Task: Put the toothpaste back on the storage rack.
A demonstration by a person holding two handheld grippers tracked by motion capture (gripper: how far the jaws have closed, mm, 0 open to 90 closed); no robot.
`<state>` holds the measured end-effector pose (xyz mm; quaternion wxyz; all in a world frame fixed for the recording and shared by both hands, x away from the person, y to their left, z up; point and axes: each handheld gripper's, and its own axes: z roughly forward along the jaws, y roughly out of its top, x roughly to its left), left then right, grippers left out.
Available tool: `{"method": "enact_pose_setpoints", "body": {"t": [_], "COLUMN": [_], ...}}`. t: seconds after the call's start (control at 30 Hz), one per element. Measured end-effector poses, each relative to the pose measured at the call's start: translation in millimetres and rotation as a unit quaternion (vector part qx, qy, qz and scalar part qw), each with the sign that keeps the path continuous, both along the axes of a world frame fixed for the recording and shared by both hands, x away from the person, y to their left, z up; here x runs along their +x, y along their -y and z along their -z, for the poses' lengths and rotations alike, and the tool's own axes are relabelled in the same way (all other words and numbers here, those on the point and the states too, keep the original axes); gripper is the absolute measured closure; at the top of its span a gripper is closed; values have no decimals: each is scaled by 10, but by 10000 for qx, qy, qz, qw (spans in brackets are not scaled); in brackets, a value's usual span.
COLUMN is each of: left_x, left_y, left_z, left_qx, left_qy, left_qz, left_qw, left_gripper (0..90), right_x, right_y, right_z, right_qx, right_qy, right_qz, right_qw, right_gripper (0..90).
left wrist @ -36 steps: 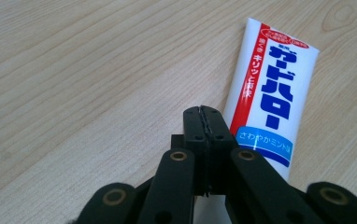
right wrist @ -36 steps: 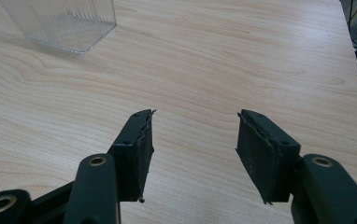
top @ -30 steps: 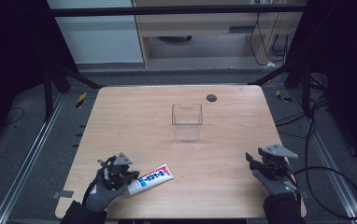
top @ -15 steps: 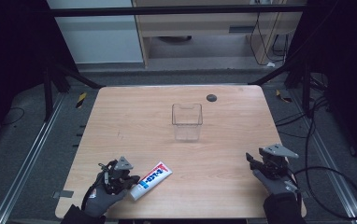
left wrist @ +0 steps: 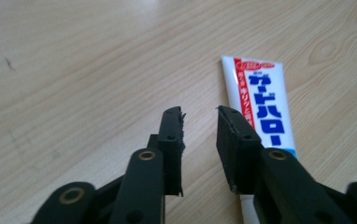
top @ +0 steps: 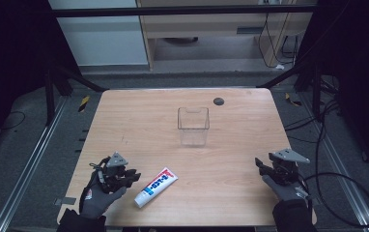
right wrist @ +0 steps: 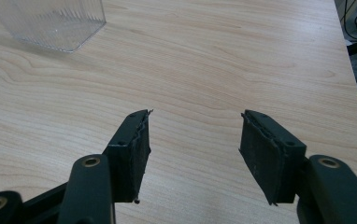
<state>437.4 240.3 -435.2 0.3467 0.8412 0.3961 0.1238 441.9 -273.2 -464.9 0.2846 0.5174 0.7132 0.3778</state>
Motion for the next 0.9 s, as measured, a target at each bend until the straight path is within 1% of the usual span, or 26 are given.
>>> {"method": "enact_pose_setpoints", "body": {"t": [0.03, 0.07, 0.13, 0.17, 0.2, 0.23, 0.27, 0.3, 0.33, 0.37, 0.4, 0.47, 0.53, 0.57, 0.63, 0.67, 0.83, 0.9], "left_x": [16, 30, 43, 54, 64, 68, 70, 76, 83, 91, 102, 110, 124, 129, 139, 148, 180, 188], "left_y": [6, 16, 27, 39, 48, 61, 80, 86, 102, 111, 142, 157, 193, 211, 239, 256, 343, 363], "left_z": [-34, -51, -70, -91, -114, -136, -162, -180, -197, -216, -243, -252, -269, -272, -275, -273, -265, -268], "left_qx": [-22, -28, -19, -20, 0, 26, 1, 15, 9, 40, -3, 15, 37, 40, 78, 86, 217, 235], "left_qy": [20, 20, 41, 51, 47, 60, 94, 82, 70, 102, 67, 72, 19, -23, -30, -62, -184, -206], "left_qz": [1, 12, 18, 22, 64, 97, 91, 127, 140, 172, 173, 208, 294, 318, 336, 362, 470, 484], "left_qw": [10000, 10000, 10000, 10000, 10000, 9999, 9999, 9999, 9999, 9998, 9998, 9998, 9996, 9995, 9994, 9993, 9985, 9983], "left_gripper": [637, 622, 593, 593, 556, 556, 546, 530, 485, 485, 454, 439, 407, 377, 372, 352, 315, 306], "right_x": [3, 2, 5, 6, 5, 5, 7, 9, 13, 17, 20, 21, 21, 22, 25, 32, 38, 43], "right_y": [7, 7, 13, 19, 25, 25, 27, 28, 29, 28, 25, 25, 25, 22, 21, 11, -9, -8], "right_z": [0, -3, -2, -2, -5, -5, -5, -6, -4, -2, 1, 1, -2, -8, -8, -9, -12, -8], "right_qx": [18, 60, 40, 45, 50, 50, 55, 63, 51, 44, 23, 25, 23, 40, 34, 11, 10, -10], "right_qy": [-4, -22, -8, -6, -17, -17, -12, -11, -3, -10, -28, -33, -33, -44, -40, -42, -64, -74], "right_qz": [17, 29, 37, 46, 49, 49, 53, 56, 50, 42, 39, 44, 48, 45, 40, 33, 1, 2], "right_qw": [10000, 10000, 10000, 10000, 10000, 10000, 10000, 10000, 10000, 10000, 10000, 10000, 10000, 10000, 10000, 10000, 10000, 10000], "right_gripper": [418, 418, 417, 417, 415, 415, 415, 414, 413, 412, 412, 411, 411, 411, 411, 410, 408, 407]}}
